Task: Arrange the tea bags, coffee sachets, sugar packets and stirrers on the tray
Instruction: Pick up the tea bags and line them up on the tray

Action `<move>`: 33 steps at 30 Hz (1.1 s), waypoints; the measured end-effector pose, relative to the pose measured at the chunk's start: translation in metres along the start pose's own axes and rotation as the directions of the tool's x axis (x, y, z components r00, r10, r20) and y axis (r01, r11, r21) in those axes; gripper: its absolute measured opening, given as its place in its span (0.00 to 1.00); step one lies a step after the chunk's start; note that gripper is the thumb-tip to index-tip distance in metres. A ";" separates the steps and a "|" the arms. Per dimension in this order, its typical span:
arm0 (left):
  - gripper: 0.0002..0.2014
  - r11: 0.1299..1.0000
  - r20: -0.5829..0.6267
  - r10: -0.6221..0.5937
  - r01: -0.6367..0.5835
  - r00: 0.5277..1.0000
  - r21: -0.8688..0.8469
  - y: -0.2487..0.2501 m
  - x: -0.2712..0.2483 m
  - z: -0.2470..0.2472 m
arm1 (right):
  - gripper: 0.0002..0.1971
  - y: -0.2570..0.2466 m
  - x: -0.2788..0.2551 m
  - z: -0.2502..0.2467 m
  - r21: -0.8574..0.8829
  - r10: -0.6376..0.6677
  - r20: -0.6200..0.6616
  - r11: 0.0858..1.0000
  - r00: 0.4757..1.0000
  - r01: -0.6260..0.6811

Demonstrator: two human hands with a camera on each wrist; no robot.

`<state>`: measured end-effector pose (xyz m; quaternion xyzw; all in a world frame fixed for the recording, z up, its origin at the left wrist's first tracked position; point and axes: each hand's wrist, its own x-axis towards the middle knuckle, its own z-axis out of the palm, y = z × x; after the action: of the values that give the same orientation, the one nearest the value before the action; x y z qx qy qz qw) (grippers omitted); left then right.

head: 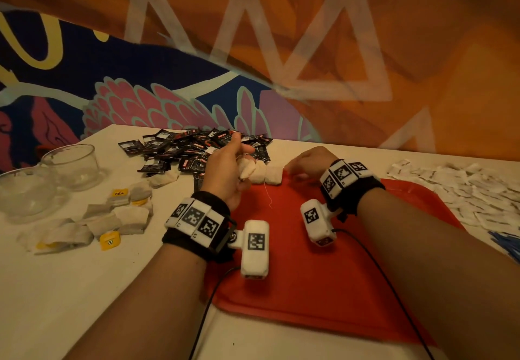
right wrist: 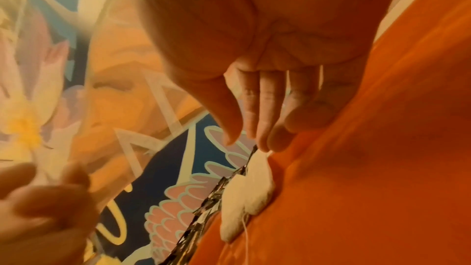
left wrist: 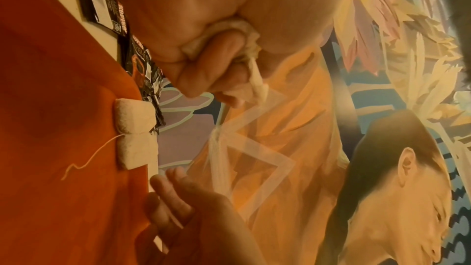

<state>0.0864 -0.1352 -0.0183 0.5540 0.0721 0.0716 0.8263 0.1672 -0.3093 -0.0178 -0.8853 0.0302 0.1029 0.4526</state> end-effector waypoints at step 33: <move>0.09 0.904 0.258 0.189 -0.271 0.947 0.331 -0.010 -0.017 0.017 | 0.13 0.004 -0.082 -0.008 0.276 -0.438 -0.202 0.833 0.876 0.480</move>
<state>0.0734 -0.1578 -0.0200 0.7059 -0.0740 0.0930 0.6983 0.0875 -0.3215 0.0011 -0.7865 -0.1379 -0.0731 0.5975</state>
